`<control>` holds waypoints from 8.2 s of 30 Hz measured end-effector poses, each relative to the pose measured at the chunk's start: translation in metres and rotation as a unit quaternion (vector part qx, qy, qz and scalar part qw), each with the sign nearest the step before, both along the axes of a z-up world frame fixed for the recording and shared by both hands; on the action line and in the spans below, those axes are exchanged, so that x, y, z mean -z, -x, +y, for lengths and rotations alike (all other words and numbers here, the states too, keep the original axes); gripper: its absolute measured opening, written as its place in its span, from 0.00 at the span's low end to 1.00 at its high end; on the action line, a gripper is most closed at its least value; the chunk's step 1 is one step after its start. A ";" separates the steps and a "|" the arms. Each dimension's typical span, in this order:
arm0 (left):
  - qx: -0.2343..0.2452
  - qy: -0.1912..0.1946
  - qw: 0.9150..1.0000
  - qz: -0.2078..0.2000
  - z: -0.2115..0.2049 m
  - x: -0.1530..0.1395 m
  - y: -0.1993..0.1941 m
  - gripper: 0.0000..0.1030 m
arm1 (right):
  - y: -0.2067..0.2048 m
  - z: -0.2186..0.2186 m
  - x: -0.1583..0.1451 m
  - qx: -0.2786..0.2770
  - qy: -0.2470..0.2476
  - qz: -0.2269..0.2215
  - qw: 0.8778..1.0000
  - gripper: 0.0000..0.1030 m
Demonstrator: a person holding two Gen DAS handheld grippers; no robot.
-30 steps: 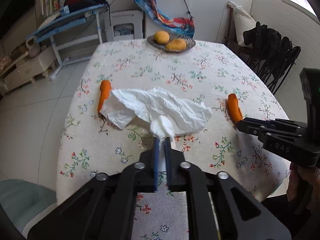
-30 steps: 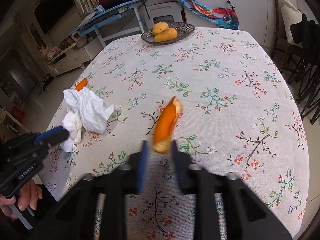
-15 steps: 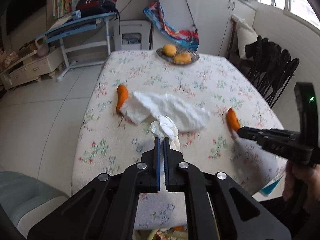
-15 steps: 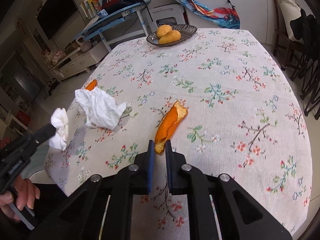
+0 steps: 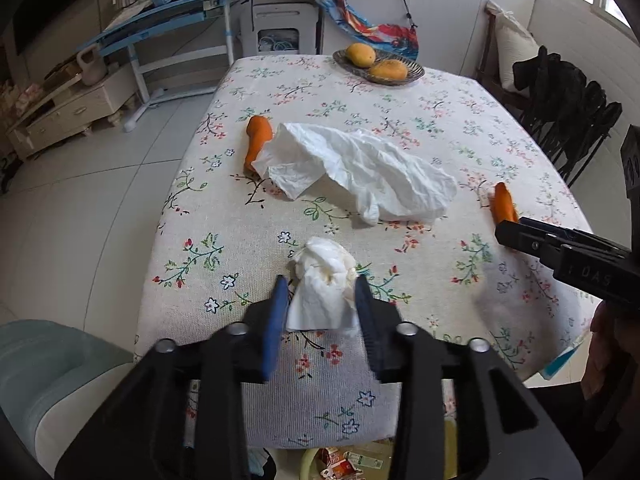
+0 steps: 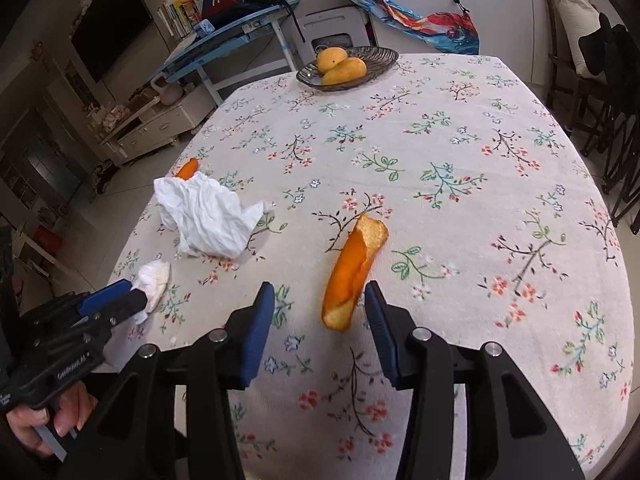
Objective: Collect trash
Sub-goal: 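Lift the tissue and the curled peel and carry both toward the yellow bucket, then open the right tool over the bucket to drop the peel while the left tool holds the tissue, then open the left tool over the bucket to drop the tissue, then move both tools back to the table toward the last tissue and peel, then grasp the white tissue with the right tool while the left tool grasps the orange peel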
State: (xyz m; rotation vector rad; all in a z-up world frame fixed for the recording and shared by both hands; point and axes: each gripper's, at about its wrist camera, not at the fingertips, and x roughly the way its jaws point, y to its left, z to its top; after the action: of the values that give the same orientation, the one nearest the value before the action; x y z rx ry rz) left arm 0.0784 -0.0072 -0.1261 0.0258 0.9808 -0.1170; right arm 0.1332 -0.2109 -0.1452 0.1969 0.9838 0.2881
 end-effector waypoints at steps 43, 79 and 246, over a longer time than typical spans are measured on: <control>0.007 0.005 0.989 -0.148 -0.005 -0.054 0.079 0.12 | 0.100 -0.006 -0.044 -0.012 -0.119 -0.110 0.987 0.13; 0.033 0.010 0.985 -0.170 -0.012 -0.056 0.160 0.12 | 0.159 0.010 -0.031 -0.039 -0.126 -0.096 0.987 0.13; -0.028 -0.025 0.999 -0.015 0.019 -0.002 -0.130 0.16 | 0.006 -0.013 -0.045 0.018 -0.125 -0.075 0.989 0.05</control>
State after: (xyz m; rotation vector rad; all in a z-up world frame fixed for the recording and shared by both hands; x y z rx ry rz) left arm 0.2081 0.0116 -0.1245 0.0469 0.9541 -0.0411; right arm 0.1275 -0.2243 -0.1002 0.4151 0.7930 0.3878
